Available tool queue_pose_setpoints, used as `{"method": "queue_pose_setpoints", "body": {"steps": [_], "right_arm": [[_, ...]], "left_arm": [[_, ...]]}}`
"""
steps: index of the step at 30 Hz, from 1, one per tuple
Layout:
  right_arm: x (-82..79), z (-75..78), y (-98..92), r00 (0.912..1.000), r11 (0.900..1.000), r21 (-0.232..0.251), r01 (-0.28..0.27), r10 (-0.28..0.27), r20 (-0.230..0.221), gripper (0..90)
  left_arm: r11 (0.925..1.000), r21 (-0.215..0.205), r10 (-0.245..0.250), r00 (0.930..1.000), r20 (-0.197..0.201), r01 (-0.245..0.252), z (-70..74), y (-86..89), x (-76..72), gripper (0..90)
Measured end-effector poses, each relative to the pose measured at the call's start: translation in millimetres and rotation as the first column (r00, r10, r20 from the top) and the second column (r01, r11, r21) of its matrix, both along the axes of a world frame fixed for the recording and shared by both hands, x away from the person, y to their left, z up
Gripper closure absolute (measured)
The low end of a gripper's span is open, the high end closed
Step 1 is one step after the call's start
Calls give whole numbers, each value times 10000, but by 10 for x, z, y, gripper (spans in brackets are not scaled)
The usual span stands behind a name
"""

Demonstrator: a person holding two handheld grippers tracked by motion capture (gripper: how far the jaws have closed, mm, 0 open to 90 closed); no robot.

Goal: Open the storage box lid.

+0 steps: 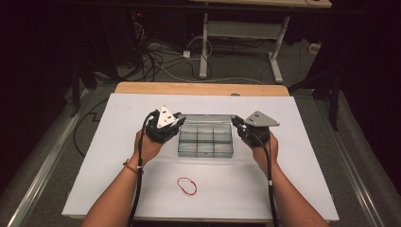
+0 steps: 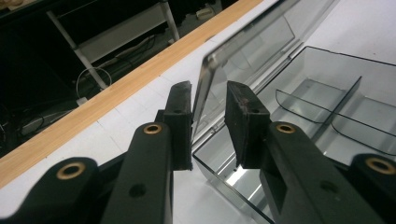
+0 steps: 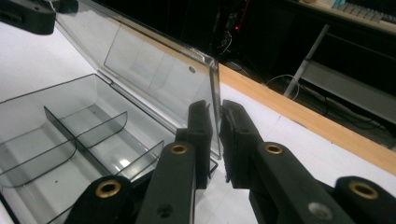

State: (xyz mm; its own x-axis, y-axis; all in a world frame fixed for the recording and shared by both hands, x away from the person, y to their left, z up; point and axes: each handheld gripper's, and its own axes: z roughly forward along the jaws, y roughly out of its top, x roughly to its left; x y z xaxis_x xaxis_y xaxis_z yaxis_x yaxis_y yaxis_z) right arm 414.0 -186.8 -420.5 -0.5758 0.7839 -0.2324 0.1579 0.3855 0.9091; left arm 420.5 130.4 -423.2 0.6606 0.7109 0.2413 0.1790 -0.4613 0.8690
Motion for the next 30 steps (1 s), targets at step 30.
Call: {"method": "queue_pose_setpoints", "body": {"steps": [30], "right_arm": [[223,-58,49,9965,9987,206,468,-453,-704,822]], "left_arm": [[9983,-479,298,9972,-691,-331,-67,14,274,677]]}}
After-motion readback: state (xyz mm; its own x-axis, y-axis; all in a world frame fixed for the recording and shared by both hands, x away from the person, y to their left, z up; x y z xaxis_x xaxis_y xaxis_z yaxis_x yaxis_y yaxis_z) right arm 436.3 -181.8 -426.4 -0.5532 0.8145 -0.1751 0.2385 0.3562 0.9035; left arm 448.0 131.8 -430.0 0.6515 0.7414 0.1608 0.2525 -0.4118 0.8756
